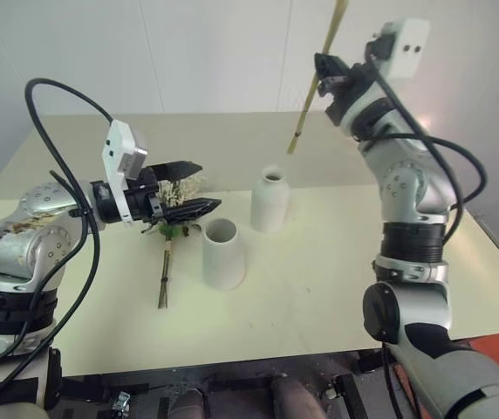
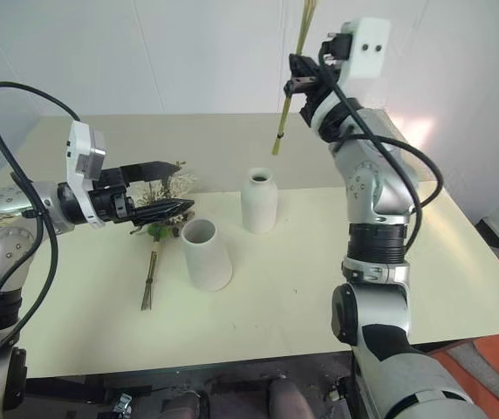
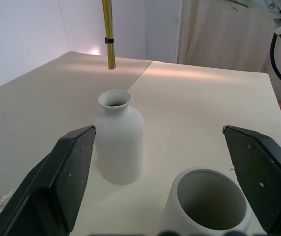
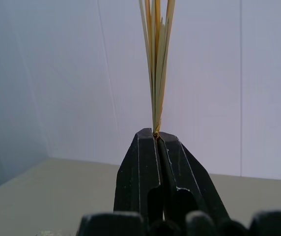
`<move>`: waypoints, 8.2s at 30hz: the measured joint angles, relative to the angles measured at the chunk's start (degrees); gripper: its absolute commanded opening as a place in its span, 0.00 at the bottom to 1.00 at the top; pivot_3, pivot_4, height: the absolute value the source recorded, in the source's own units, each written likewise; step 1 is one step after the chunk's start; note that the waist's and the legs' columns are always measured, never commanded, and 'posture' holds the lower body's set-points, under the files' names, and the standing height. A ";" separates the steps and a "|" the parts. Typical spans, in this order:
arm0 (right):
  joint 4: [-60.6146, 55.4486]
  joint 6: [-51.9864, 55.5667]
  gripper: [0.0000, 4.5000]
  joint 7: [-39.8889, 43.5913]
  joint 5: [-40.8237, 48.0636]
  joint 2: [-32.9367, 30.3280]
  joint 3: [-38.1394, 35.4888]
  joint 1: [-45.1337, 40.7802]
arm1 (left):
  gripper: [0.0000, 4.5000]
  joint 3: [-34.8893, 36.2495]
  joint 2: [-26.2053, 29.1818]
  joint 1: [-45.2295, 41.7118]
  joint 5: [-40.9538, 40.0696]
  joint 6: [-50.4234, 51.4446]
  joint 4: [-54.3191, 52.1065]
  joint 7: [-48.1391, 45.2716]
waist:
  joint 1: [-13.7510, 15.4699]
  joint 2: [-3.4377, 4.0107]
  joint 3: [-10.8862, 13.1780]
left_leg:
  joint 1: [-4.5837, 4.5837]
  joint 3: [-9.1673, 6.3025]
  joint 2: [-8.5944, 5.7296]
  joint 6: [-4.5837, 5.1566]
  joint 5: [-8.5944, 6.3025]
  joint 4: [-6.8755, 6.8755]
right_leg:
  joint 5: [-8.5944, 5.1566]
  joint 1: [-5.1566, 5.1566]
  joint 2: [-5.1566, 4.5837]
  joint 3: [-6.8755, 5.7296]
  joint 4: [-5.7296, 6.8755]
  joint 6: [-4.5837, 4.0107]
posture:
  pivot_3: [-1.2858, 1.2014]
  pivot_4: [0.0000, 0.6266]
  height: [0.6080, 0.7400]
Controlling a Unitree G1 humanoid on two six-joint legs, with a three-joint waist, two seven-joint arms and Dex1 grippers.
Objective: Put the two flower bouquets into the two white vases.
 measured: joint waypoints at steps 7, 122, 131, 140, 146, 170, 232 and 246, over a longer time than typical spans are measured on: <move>5.15 -3.59 0.00 0.22 -0.28 0.63 2.39 0.15 | 1.00 0.91 0.99 0.57 -0.23 0.38 -1.16 0.89 | 0.01 0.01 0.00 | 0.00 0.00 0.00 0.00 0.00 0.00 | 0.01 -0.01 0.00 0.00 0.00 -0.01 | 0.52 0.24 1.00; 16.96 10.47 0.01 14.00 -8.14 -3.88 17.14 -4.09 | 1.00 2.61 0.48 5.42 0.95 -0.24 -3.93 2.87 | 0.55 -0.01 -0.01 | -0.03 0.01 0.00 0.00 0.00 -0.01 | 0.00 -0.04 0.00 -0.02 -0.02 -0.02 | 0.52 0.24 1.00; 11.85 10.68 0.70 14.79 -8.38 -5.09 17.26 -2.41 | 1.00 2.66 0.53 5.54 0.95 -0.24 -3.95 3.23 | 0.62 -0.01 -0.01 | -0.03 0.00 0.00 0.00 0.00 -0.01 | 0.00 -0.03 -0.01 -0.03 -0.02 -0.01 | 0.52 0.24 1.00; -2.80 19.42 0.92 21.91 -6.52 -16.57 17.84 3.61 | 1.00 4.13 2.06 7.26 1.38 -0.24 -4.02 5.55 | 1.37 -0.01 -0.01 | -0.03 0.01 0.00 -0.01 0.00 0.00 | -0.04 -0.03 -0.01 -0.03 -0.04 0.04 | 0.52 0.24 1.00; -14.15 27.95 0.92 26.49 -1.47 -26.89 15.04 7.86 | 1.00 4.90 5.67 10.11 3.88 2.04 -4.34 8.61 | 1.43 -0.01 0.00 | -0.01 0.01 0.01 0.00 0.00 0.00 | -0.21 -0.03 -0.01 -0.02 -0.04 0.31 | 0.52 0.24 1.00; -27.30 16.76 0.93 53.73 15.88 -48.87 4.92 27.01 | 0.57 -26.34 -2.56 -13.28 23.18 27.27 24.56 19.01 | 2.97 -0.02 0.00 | 0.01 0.01 -0.05 0.00 0.00 0.05 | -0.30 0.01 -0.01 0.01 -0.06 0.40 | 0.52 0.24 1.00; -33.43 17.14 0.93 43.69 23.27 -50.98 -5.81 41.41 | 0.02 -1.94 -21.74 -8.47 -3.40 -5.25 11.49 -2.00 | 4.35 -0.03 -0.01 | 0.10 0.02 -0.06 0.00 0.00 0.33 | -0.24 0.27 -0.03 0.00 -0.03 0.42 | 0.52 0.24 1.00; -34.07 17.62 0.93 42.69 24.86 -51.88 -6.97 43.04 | 0.52 -4.35 -19.92 -1.44 1.27 -7.94 10.71 -3.07 | 4.25 -0.02 -0.01 | 0.11 0.02 -0.05 0.00 0.00 0.33 | -0.25 0.27 -0.04 0.01 -0.03 0.43 | 0.52 0.24 1.00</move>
